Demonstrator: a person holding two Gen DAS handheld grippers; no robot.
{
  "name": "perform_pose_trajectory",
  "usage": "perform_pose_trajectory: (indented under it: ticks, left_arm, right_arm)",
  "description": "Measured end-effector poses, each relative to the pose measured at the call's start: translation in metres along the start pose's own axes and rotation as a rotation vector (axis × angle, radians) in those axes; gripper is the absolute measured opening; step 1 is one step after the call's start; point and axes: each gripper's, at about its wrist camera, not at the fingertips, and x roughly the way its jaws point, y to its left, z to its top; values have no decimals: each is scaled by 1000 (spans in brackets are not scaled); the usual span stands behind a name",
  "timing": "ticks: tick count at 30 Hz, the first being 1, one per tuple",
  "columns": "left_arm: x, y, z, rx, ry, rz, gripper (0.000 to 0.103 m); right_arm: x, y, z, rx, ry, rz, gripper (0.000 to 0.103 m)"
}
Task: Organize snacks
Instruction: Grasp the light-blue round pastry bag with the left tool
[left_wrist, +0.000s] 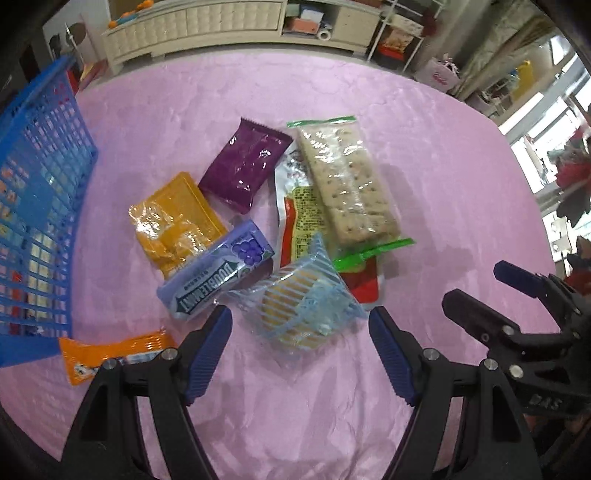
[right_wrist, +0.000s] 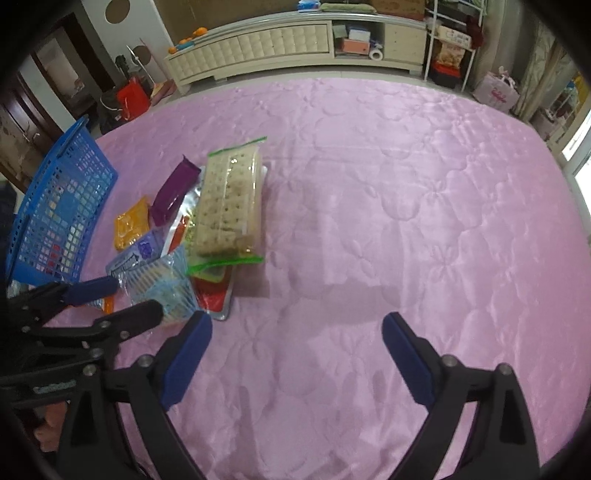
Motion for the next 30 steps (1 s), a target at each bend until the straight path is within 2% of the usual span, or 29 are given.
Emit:
perform_pose_trajectory:
  ticks: [8,13,20,22,25,30]
  left_arm:
    - [20,-4,11,-25,27,25,77]
    - [31,-10,14,-6,70,-4,82]
    - [37,-30,9,69,59,80,82]
    - [36,-34,7,65,38,95,71]
    - [37,-42,6,56,36,78,60]
    - [25,-38,-8,54,38,35,53]
  right_arm:
    - [15,-5,7,11,9,25,95]
    - [18,-13,6,33,10,35,95]
    - [18,-22,-2,68,31,33,96]
    - [16,-21,-3,68,35,36,96]
    - [15,-18,-7,70,46,30,96]
    - [10,-11,-13,73,57,20,96]
